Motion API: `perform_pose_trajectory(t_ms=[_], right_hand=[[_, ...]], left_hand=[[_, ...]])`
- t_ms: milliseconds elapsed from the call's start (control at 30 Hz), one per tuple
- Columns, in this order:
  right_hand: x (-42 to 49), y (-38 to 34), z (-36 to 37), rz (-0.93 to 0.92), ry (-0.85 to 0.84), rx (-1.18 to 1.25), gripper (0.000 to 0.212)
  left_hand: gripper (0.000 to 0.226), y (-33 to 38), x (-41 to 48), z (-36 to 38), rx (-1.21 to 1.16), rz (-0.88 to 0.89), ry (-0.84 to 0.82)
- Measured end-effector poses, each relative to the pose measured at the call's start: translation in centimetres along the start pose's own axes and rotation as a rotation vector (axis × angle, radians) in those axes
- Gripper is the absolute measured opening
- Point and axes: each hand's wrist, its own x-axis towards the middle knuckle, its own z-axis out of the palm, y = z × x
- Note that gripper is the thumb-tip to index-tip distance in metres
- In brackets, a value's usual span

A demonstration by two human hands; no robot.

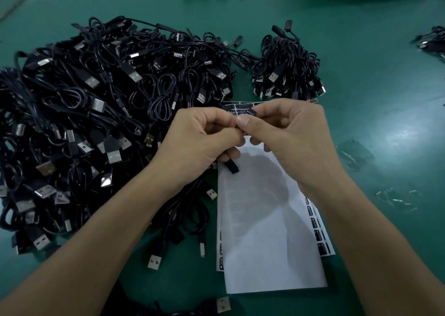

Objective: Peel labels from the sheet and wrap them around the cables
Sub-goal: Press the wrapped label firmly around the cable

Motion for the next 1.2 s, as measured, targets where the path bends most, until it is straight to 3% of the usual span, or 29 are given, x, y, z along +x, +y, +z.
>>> perform_pose_trajectory(t_ms=[133,433,633,800,900,1067,1200], right_hand=[[0.0,0.2,0.1,-0.022,-0.006,-0.039,0.014],[0.1,0.2,0.0,-0.007,0.004,-0.118,0.039],[-0.1,-0.1,0.2,-0.092,-0.064,-0.106,0.021],[-0.1,0.0,0.2,-0.086,-0.052,-0.059,0.025],[-0.1,0.2,0.4,-0.081,-0.037,-0.072,0.026],[-0.3,-0.2,0.6,-0.076,-0.006,0.06,0.028],[-0.9,-0.9,1.1,-0.032,-0.119,0.14,0.019]], left_hand=[[0.007,-0.2,0.0,0.1,0.036,0.039,0.005],[0.004,-0.3,0.0,0.1,0.024,0.019,0.007],[0.012,0.0,0.1,-0.2,0.042,0.01,-0.066],[0.018,0.4,0.3,-0.8,0.031,-0.049,-0.11],[0.013,0.6,0.2,-1.1,0.086,-0.034,-0.065],[0.01,1.4,0.0,-1.4,0.341,0.164,0.016],[0.012,2.0,0.1,-1.6,0.21,0.201,0.148]])
